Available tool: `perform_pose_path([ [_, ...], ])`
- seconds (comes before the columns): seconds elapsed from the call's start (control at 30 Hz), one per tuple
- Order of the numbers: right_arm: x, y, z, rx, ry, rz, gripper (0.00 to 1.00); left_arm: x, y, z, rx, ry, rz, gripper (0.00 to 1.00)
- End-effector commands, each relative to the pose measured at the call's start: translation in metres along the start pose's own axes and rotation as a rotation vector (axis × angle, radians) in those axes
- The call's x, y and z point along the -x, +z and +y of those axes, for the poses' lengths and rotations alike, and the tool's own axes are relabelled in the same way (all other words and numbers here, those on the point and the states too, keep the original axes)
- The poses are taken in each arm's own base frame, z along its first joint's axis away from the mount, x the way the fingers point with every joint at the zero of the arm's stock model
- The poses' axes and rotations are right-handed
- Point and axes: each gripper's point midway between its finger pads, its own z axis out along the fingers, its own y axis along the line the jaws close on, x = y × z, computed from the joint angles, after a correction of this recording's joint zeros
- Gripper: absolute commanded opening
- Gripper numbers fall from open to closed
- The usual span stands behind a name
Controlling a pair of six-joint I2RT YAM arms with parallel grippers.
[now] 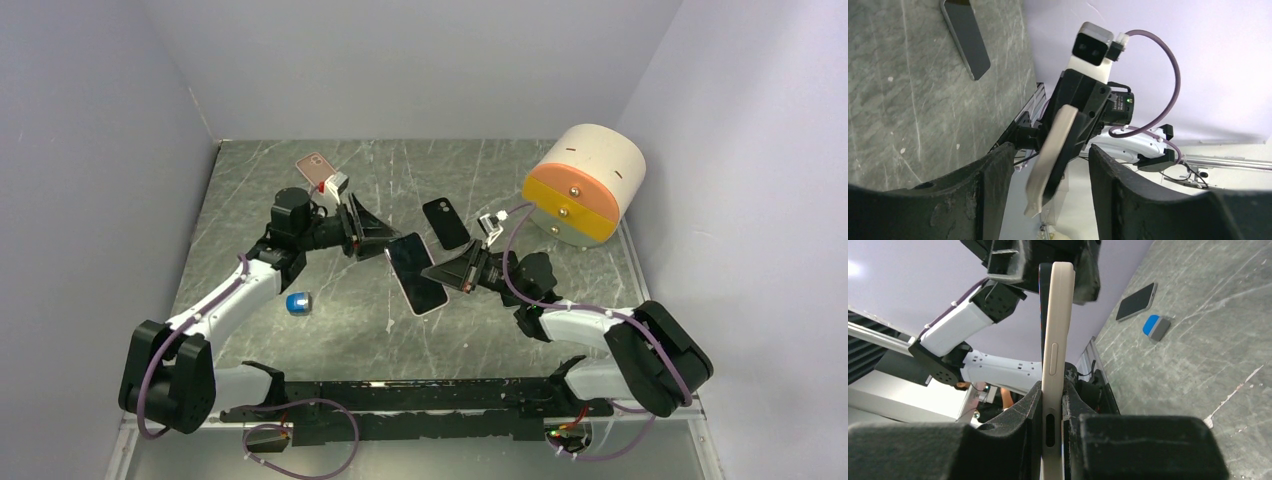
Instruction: Put the phone into the phone case
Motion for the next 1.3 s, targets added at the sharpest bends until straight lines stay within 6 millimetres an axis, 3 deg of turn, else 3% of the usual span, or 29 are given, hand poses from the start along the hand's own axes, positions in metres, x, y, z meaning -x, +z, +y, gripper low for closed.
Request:
perform_pose_path([
  [0.0,0.012,0.005,0.037,0.121,-0.109,-0.01,0.0,0.003,-0.006,-0.034,-0.124,0.087,-0.013,0.59],
  [0.13,0.013,0.004,0.038,0.131,-0.1,-0.022,0.0,0.0,-0.008,-0.04,-0.147,0.1,0.006,0.5],
  [0.57,0.013,0.005,0.039,0.149,-0.074,-0.023,0.0,-0.005,-0.008,-0.03,-0.1,0.101,0.036,0.28],
  [0.6,0.013,0.005,0.039,0.149,-0.075,-0.025,0.0,-0.005,-0.008,-0.029,-0.094,0.108,0.038,0.31],
  [0.73,0.015,0.005,0.042,0.152,-0.081,-0.032,0.0,-0.006,-0.008,-0.028,-0.08,0.108,0.047,0.56],
  [0.93,0.017,0.006,0.042,0.146,-0.088,-0.035,0.0,-0.009,-0.009,-0.027,-0.082,0.099,0.058,0.64],
  [1.1,0.017,0.007,0.042,0.155,-0.079,-0.034,0.0,-0.009,-0.008,-0.027,-0.094,0.097,0.065,0.49],
  [1.27,0.015,0.007,0.037,0.145,-0.068,-0.028,0.0,-0.008,-0.007,-0.024,-0.095,0.096,0.063,0.22],
])
